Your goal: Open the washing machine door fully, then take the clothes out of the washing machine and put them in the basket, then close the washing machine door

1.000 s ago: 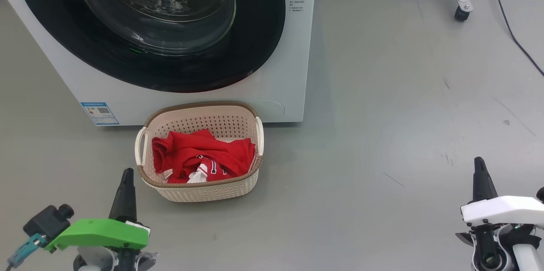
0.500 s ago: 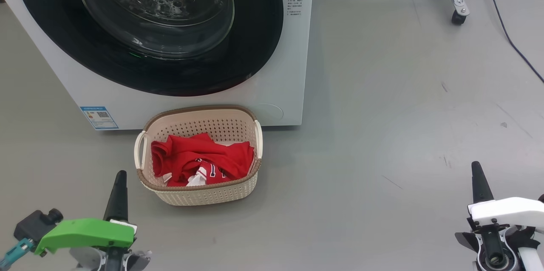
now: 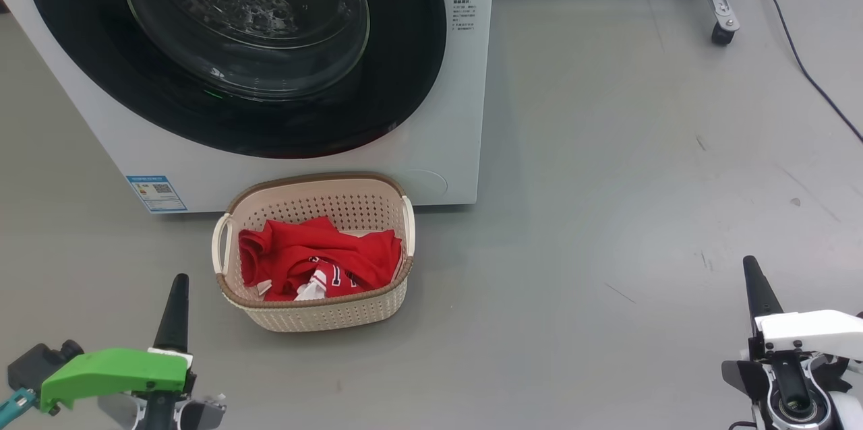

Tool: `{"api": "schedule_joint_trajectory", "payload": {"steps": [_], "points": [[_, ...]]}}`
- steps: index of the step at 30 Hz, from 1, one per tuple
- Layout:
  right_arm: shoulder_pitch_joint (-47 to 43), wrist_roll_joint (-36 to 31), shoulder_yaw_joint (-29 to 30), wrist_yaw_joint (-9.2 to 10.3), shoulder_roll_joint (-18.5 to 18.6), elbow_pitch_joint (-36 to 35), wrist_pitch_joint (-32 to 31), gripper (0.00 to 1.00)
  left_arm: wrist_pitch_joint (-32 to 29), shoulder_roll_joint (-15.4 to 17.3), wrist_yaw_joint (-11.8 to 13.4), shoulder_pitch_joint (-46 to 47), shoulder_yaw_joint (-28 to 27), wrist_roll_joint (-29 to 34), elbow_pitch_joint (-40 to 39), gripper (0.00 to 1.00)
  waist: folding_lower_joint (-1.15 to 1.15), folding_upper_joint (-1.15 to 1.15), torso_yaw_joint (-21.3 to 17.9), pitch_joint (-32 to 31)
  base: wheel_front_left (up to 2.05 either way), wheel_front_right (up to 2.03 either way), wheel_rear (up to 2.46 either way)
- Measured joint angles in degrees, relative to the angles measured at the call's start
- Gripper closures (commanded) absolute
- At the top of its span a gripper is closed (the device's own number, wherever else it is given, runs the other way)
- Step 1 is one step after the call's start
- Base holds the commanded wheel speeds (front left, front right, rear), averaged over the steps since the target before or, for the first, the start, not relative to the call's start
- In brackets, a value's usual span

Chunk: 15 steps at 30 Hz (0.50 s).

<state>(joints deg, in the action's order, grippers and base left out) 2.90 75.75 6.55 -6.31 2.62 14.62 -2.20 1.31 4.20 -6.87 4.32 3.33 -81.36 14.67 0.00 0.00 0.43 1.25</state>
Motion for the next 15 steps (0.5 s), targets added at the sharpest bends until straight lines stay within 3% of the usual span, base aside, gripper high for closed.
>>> {"api": "schedule_joint_trajectory", "payload": {"steps": [15], "points": [[0.2,10.8,0.9,-0.19,-0.3,0.8,-2.8,1.0,-2.3,0.5,0.0,0.0,-1.7,-10.2,0.3,1.0,0.0,0.0,-0.3,-0.8,0.0,0.0,0.0]]}}
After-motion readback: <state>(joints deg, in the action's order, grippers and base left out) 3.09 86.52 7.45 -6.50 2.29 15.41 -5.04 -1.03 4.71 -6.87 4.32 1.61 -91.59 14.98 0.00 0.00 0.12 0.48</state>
